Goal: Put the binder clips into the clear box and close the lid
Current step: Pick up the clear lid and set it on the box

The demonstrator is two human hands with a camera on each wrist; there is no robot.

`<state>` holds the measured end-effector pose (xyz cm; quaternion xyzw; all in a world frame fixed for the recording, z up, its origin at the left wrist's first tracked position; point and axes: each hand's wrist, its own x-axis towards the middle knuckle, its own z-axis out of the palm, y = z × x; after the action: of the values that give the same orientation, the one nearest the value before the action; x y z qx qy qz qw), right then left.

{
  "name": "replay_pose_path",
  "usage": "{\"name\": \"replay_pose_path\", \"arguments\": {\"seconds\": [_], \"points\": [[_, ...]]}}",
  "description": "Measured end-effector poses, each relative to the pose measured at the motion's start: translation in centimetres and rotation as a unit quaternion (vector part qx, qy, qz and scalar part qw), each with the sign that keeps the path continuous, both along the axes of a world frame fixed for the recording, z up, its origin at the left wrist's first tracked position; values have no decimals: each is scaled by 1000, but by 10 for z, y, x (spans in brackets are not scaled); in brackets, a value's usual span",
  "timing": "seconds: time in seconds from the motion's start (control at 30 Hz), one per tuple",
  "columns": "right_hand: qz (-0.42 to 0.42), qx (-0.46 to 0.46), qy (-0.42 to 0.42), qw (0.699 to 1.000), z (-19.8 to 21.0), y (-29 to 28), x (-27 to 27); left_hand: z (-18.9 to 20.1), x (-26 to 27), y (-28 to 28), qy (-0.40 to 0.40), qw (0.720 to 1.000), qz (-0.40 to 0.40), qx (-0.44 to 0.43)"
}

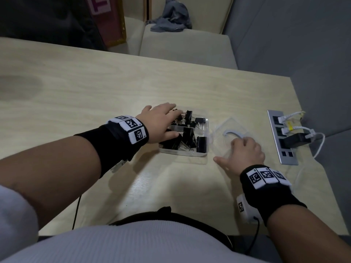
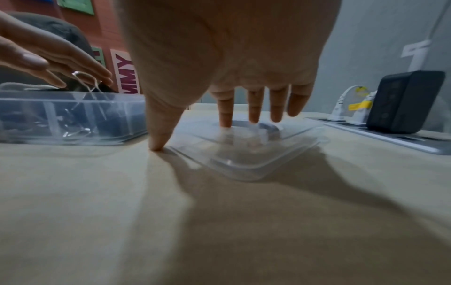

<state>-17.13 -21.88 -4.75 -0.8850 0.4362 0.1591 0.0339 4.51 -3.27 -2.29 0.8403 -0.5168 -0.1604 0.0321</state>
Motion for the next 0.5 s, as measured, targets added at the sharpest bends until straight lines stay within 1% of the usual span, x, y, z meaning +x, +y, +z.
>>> {"name": "replay_pose_path", "arguments": {"seconds": [0.07,0.1,0.13,0.2,0.27,0.37,0.43,0.5], "points": [[-49,41,24,998,-3,-6,-4,-1,1,5,7,1000,4,30],[-60,58,32,996,-5,-7,-6,-2,1,7,8,999,2,43],[-60,62,37,996,-5,-8,-7,-3,2,9,8,999,0,52],[-49,40,36,997,-3,-9,-7,-7,3,13,4,998,-3,61],[-56,15,6,998,1,-12,-7,-12,6,15,0,998,-3,60],[-126,12,-57,990,2,-24,-8,-15,12,18,-1,998,-7,59],[-170,12,-61,984,-3,-28,-10,-16,13,19,-2,998,-14,59],[-193,28,-62,979,-10,-28,-10,-15,13,19,-1,998,-17,61]]}}
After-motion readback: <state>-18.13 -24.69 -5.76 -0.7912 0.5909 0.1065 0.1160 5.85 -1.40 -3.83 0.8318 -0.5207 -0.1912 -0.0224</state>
